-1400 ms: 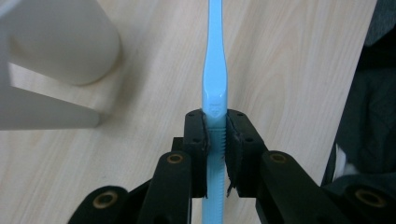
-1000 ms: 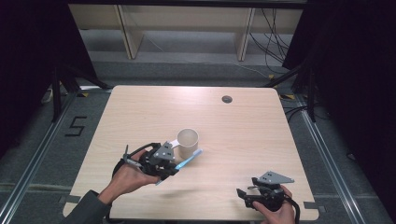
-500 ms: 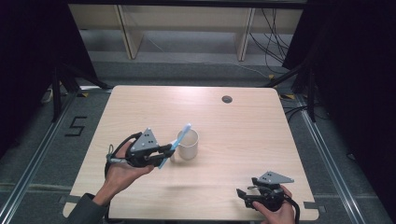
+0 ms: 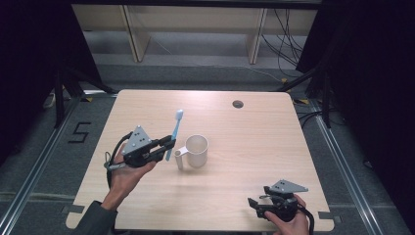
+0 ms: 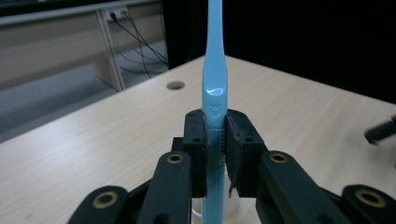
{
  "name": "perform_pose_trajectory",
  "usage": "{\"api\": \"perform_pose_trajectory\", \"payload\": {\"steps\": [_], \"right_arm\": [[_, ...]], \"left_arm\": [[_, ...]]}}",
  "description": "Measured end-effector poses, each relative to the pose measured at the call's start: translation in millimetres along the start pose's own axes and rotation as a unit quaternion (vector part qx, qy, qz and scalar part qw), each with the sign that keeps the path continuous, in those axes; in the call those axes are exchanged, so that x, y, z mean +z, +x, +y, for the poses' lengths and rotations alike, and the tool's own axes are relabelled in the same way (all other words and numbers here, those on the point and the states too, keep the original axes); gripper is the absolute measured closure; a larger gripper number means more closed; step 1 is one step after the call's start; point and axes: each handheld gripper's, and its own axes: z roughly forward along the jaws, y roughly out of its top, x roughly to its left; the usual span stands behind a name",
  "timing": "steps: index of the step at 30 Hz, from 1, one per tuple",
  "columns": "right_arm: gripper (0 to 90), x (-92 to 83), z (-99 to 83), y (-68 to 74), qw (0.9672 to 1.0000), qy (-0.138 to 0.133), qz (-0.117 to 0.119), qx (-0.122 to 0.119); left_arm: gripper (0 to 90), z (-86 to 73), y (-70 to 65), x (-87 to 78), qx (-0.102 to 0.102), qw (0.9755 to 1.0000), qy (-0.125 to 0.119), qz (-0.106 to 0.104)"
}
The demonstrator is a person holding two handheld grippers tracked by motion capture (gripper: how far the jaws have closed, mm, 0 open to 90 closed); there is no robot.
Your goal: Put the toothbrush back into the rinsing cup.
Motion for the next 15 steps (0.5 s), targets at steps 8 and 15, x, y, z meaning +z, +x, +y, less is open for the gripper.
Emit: {"api": "perform_pose_trajectory", "payload": {"steps": [8,15], "right_arm": [[24.6,-0.2,0.4,0.3,1.0000,-0.001,-0.001,0.002],[24.6,0.5,0.1,0.2,1.0000,0.001,0.004,0.002]], "left_arm": [[78.6,-5.6,3.4,4.7,-0.019,0.9984,-0.053,0.000],[78.5,-10.9,6.0,8.8,-0.028,0.9964,-0.079,0.005]]}}
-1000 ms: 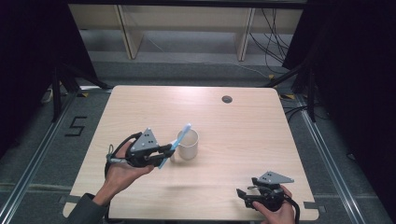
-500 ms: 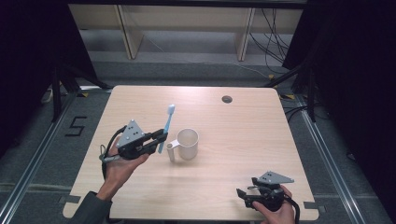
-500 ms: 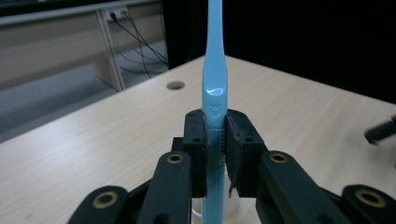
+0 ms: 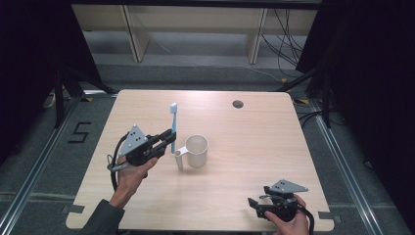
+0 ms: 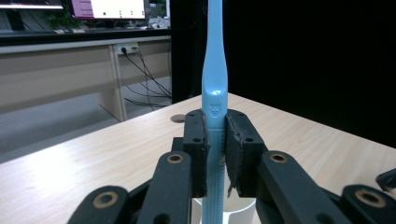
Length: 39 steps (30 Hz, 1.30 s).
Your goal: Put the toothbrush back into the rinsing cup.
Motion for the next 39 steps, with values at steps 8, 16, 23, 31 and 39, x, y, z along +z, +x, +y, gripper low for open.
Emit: {"api": "perform_pose_trajectory", "payload": {"steps": [8,16,23,31,39], "right_arm": [[24.6,0.5,0.3,0.2,0.9999,0.002,0.010,0.004],[24.6,-0.8,0.4,-0.3,1.0000,0.006,0.005,-0.002],[24.6,0.5,0.3,0.4,0.9997,0.008,0.022,0.009],[24.6,0.5,0.2,0.4,0.9997,0.008,0.020,0.007],[24.6,0.5,0.3,0.4,0.9997,0.008,0.021,0.009]], "left_arm": [[78.6,-7.0,0.6,3.1,0.001,0.9999,-0.015,0.002],[78.5,-16.1,-1.1,9.5,0.000,0.9997,-0.026,-0.002],[78.5,-23.1,-1.9,12.4,-0.006,0.9996,-0.027,0.002],[78.5,-28.4,-0.1,11.0,-0.007,0.9994,-0.035,0.006],[78.5,-33.7,-0.6,9.9,-0.009,0.9991,-0.040,0.008]]}}
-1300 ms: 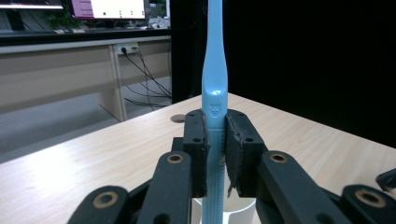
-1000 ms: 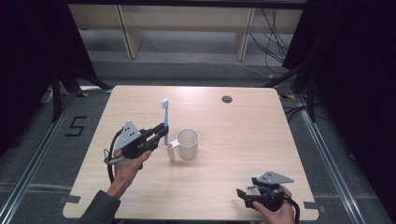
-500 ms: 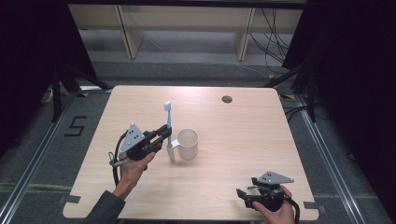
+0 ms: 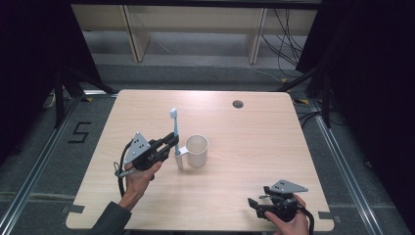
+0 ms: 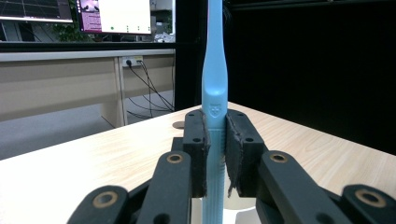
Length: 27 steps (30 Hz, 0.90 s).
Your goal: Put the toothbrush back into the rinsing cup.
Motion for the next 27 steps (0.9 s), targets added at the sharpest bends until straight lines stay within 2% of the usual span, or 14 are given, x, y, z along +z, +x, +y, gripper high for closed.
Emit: {"api": "perform_pose_trajectory", "payload": {"steps": [3,4,5,13,14,15,18,19,20,23,24,25,26,27], "right_arm": [[24.6,-0.1,0.0,-0.6,0.9999,-0.005,-0.007,-0.007],[24.7,-1.7,0.2,-0.4,0.9996,-0.004,-0.024,-0.012],[24.6,-1.2,0.2,-0.5,0.9999,-0.001,-0.013,-0.008],[24.6,-1.5,0.2,-0.6,0.9997,-0.004,-0.022,-0.011],[24.7,-1.2,0.2,-0.6,0.9998,-0.003,-0.015,-0.009],[24.6,-1.6,0.2,-0.6,0.9997,-0.004,-0.023,-0.011],[24.7,-1.6,0.2,-0.6,0.9997,-0.004,-0.023,-0.012],[24.7,-1.3,0.2,-0.7,0.9998,-0.002,-0.015,-0.010],[24.6,-1.6,0.1,-0.5,0.9996,-0.003,-0.023,-0.012],[24.7,-1.5,0.1,-0.5,0.9997,-0.003,-0.023,-0.013],[24.7,0.0,0.0,-0.8,0.9999,-0.004,-0.006,-0.008],[24.7,0.0,0.0,-0.9,0.9999,-0.004,-0.006,-0.009],[24.7,-1.4,0.1,-0.7,0.9996,-0.003,-0.023,-0.014],[24.6,-1.4,0.2,-0.6,0.9997,-0.003,-0.022,-0.013]], "left_arm": [[78.5,-2.0,0.0,-0.2,0.001,1.0000,0.000,-0.001],[78.5,-2.7,-0.1,-0.1,0.002,1.0000,0.000,0.000],[78.5,-3.5,-0.4,-0.6,0.001,1.0000,0.001,0.001],[78.5,-8.8,1.2,-1.9,0.001,1.0000,-0.002,0.004],[78.5,-9.8,1.5,-1.1,-0.001,1.0000,-0.005,0.002],[78.4,-10.3,1.8,-1.3,0.002,1.0000,-0.005,0.004],[78.5,-13.4,2.2,-0.6,0.001,1.0000,-0.009,0.003],[78.4,-14.5,2.1,-1.0,0.003,1.0000,-0.006,0.003],[78.4,-15.9,1.5,-0.8,0.000,1.0000,-0.005,0.003],[78.4,-19.1,1.1,0.1,0.003,1.0000,-0.005,0.003],[78.4,-20.0,1.0,-0.1,0.002,1.0000,-0.002,0.003],[78.4,-21.2,1.0,0.4,0.002,1.0000,-0.003,0.002],[78.4,-22.3,1.0,0.4,0.006,1.0000,-0.003,0.002],[78.4,-23.5,0.6,0.7,0.004,1.0000,-0.002,-0.002]]}}
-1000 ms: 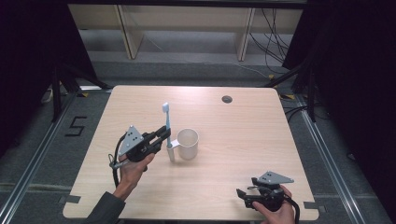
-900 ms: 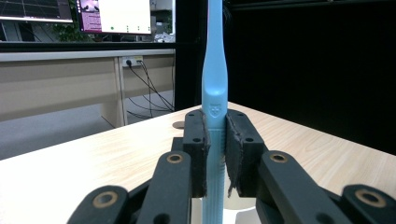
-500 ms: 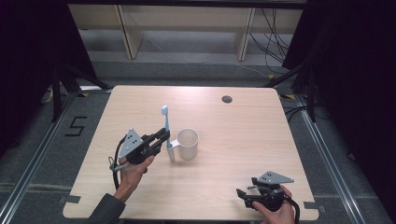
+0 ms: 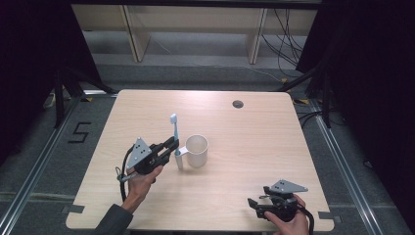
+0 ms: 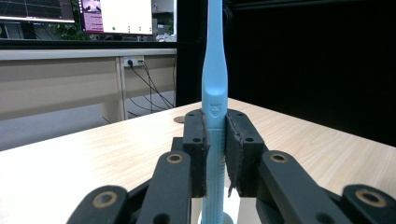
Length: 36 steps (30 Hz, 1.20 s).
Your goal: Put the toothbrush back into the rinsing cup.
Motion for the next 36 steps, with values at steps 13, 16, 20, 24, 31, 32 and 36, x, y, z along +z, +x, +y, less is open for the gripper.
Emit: {"api": "perform_pose_trajectory", "payload": {"steps": [13,16,20,24,31,32,36], "right_arm": [[24.6,1.3,-0.3,0.1,0.9999,-0.002,0.016,0.006],[24.7,1.4,-0.2,-0.3,0.9999,-0.002,0.016,0.002],[24.7,1.6,-0.2,-0.5,0.9999,-0.005,0.016,-0.002],[24.6,1.6,-0.1,-0.6,0.9999,-0.005,0.015,0.000],[24.6,-0.2,0.0,0.1,1.0000,0.000,-0.001,0.000],[24.6,0.0,0.0,-0.1,1.0000,0.000,-0.001,-0.001],[24.6,1.5,-0.1,-0.2,0.9999,-0.002,0.017,0.002]], "left_arm": [[78.3,-15.9,-1.2,1.5,0.003,0.9999,0.017,0.001],[78.2,-18.4,-0.8,2.0,0.002,0.9998,0.021,0.001],[78.1,-20.9,-1.2,2.5,0.000,0.9998,0.022,0.000],[77.6,-22.7,-1.7,3.0,-0.002,0.9997,0.025,0.001],[69.5,-21.0,-1.3,1.0,-0.004,0.9996,0.027,0.001],[66.7,-21.3,-1.0,2.1,-0.005,0.9998,0.017,-0.003],[52.8,-19.0,-1.7,-0.5,-0.002,0.9998,0.021,0.001]]}}
